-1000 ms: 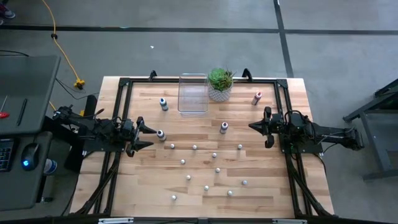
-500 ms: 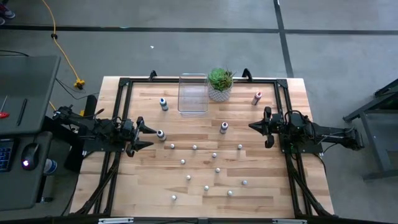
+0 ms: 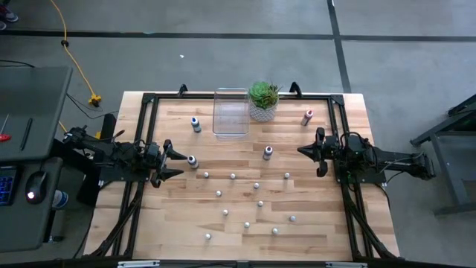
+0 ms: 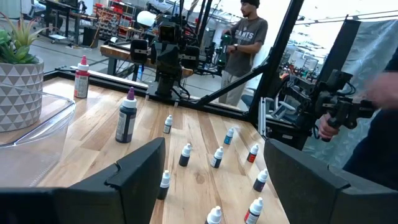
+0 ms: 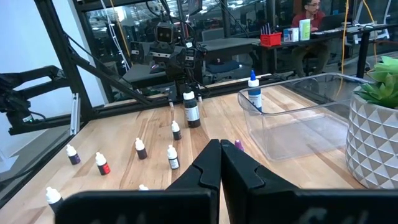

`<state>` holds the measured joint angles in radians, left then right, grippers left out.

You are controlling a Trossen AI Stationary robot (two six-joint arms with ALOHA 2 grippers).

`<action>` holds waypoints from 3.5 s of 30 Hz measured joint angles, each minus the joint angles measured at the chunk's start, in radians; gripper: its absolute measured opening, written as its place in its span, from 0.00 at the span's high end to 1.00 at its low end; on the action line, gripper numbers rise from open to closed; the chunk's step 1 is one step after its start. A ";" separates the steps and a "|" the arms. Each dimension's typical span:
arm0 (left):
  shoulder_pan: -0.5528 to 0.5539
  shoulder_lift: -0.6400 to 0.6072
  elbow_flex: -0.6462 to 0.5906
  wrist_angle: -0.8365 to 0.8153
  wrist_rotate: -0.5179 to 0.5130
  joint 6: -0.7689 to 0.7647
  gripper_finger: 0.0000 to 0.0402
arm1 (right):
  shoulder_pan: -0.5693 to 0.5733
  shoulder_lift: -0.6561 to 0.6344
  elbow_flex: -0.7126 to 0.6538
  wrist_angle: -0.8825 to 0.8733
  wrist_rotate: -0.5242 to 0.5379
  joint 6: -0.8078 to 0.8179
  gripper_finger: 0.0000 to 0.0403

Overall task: Pick & Place food coloring
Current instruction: Put the small violet food coloring bottle into the transparent bin

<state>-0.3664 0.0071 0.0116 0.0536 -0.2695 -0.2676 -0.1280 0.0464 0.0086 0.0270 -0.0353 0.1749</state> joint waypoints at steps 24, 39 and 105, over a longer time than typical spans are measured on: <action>0.000 0.000 0.000 0.000 0.000 0.000 0.32 | 0.013 0.395 0.437 -0.340 -0.007 -0.034 1.00; 0.000 0.000 0.000 0.000 0.000 0.000 0.32 | 0.218 0.914 1.058 -0.851 0.030 -0.179 1.00; 0.000 0.000 0.000 0.000 0.000 0.000 0.32 | 0.591 2.358 2.219 -0.695 0.017 -0.337 1.00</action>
<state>-0.3668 0.0068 0.0116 0.0536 -0.2699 -0.2676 0.4629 2.4042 2.2272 -0.6685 -0.0183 -0.1619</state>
